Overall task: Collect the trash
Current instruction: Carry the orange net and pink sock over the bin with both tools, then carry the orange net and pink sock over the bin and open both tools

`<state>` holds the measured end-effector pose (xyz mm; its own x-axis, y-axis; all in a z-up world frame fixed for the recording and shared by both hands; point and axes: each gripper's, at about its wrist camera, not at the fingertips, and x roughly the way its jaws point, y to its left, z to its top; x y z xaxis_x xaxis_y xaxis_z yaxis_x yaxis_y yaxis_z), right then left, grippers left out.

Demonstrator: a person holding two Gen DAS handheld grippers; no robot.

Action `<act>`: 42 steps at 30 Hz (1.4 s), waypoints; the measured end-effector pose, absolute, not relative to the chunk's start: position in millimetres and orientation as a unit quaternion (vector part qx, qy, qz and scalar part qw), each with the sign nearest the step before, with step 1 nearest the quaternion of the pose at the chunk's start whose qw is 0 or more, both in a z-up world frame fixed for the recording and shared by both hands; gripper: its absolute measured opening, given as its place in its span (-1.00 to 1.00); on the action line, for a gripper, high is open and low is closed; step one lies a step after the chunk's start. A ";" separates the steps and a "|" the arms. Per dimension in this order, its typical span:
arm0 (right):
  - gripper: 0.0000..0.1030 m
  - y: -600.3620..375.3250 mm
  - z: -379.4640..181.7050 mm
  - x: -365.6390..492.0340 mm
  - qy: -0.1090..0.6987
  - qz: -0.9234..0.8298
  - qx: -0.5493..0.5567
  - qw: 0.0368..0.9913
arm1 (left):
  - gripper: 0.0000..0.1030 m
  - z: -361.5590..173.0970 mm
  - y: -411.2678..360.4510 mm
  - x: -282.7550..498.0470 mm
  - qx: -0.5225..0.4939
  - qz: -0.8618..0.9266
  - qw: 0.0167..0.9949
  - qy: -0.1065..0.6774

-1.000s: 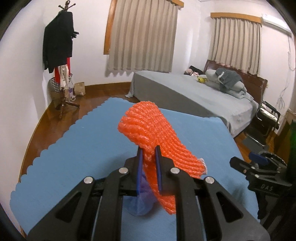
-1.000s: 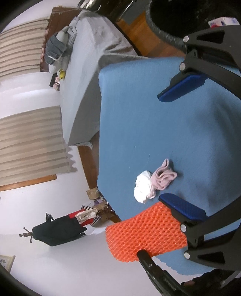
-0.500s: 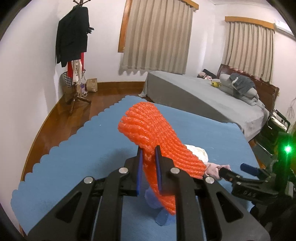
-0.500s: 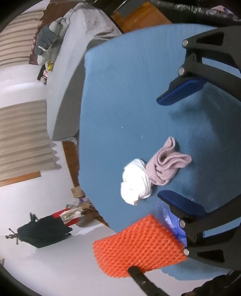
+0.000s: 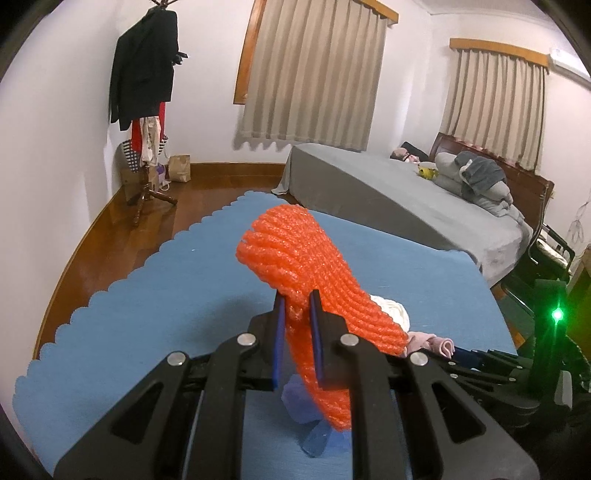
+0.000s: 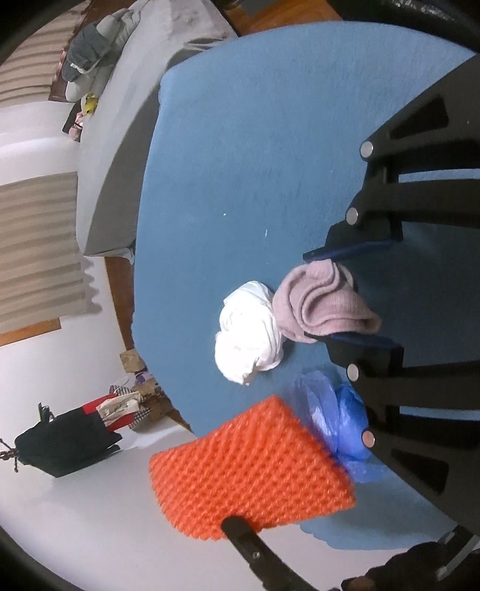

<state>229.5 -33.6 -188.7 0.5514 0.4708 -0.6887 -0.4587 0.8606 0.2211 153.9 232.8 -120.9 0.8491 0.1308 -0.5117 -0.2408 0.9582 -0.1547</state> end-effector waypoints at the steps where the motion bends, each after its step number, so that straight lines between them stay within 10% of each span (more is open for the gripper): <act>1: -0.35 -35.1 -186.0 226.6 0.390 0.264 0.009 0.882 | -0.77 -120.2 232.1 153.7 -0.106 0.096 0.956 0.256; 42: -0.35 -169.2 -53.5 150.8 0.250 0.217 0.064 0.942 | -0.77 -68.6 94.8 142.0 -0.060 -0.060 0.970 0.228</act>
<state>150.8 -169.2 -53.5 0.7816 0.4397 -0.4425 -0.3760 0.8981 0.2281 142.0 94.8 -68.6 0.8887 -0.1434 -0.4355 0.0886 0.9857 -0.1437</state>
